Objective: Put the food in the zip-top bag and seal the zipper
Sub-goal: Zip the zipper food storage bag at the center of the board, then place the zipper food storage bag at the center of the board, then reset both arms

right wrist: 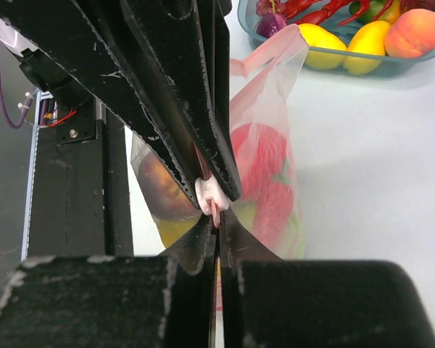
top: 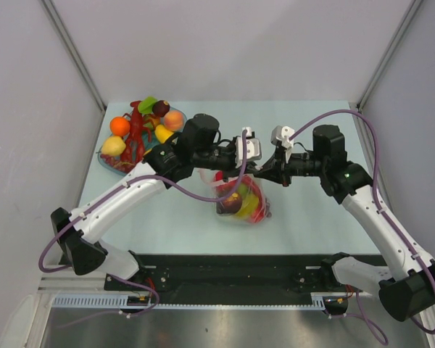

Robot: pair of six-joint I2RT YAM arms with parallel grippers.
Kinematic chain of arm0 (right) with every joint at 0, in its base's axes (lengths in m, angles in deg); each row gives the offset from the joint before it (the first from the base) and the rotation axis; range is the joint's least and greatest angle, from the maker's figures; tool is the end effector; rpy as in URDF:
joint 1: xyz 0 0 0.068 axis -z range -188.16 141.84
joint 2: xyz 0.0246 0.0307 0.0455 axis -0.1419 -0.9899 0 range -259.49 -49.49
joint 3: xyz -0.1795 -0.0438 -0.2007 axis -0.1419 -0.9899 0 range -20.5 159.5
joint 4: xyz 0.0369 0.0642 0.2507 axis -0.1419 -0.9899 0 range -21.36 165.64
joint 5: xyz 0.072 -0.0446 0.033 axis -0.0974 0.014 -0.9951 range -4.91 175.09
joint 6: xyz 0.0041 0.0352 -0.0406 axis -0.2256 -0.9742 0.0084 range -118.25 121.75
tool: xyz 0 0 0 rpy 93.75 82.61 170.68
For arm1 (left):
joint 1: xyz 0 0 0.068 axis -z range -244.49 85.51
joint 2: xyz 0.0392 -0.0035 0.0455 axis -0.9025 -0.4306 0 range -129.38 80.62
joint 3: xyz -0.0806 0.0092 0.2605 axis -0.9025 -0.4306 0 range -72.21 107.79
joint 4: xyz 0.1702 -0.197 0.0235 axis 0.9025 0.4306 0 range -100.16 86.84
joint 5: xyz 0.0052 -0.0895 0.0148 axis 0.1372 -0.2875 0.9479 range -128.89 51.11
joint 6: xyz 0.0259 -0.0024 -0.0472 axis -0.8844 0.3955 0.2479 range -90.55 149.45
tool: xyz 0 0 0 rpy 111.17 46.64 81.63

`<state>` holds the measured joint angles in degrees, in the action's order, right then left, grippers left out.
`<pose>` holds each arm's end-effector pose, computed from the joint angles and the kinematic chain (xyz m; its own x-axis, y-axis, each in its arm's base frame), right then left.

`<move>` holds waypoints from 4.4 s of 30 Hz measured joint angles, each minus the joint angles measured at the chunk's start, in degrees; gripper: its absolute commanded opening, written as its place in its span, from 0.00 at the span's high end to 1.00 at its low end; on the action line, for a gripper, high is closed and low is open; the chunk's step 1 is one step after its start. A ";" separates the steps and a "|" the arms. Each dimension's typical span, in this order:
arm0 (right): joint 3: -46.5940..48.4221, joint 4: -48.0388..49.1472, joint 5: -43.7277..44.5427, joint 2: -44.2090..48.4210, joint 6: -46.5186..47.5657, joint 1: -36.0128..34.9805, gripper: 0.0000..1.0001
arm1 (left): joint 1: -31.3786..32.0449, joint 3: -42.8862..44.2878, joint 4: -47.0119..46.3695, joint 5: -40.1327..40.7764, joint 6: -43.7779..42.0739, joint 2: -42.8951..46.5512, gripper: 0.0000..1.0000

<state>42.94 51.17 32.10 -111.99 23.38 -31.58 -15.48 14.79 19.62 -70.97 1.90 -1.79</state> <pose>0.1993 0.1172 0.3736 -0.0046 -0.2438 -0.9698 -0.9820 0.1843 -0.0417 0.1948 -0.2530 0.4103 0.1941 0.3742 -0.9068 0.9757 0.0225 0.2181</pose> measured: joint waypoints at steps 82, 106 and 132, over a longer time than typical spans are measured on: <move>1.90 39.06 5.53 -20.28 -7.72 22.36 1.00 | -24.44 12.57 0.63 11.34 -2.62 -13.68 1.00; -12.41 -10.99 4.37 -20.15 46.34 14.01 0.87 | -16.35 -35.54 -5.42 6.51 -6.69 2.14 0.90; 2.97 -3.10 15.96 -0.02 3.21 24.57 0.00 | -33.97 2.29 7.89 3.89 16.65 7.74 0.00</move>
<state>45.92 48.07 48.06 -112.02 26.59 -7.01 -49.44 17.09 27.51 -67.07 18.56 5.94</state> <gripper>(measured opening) 0.995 0.996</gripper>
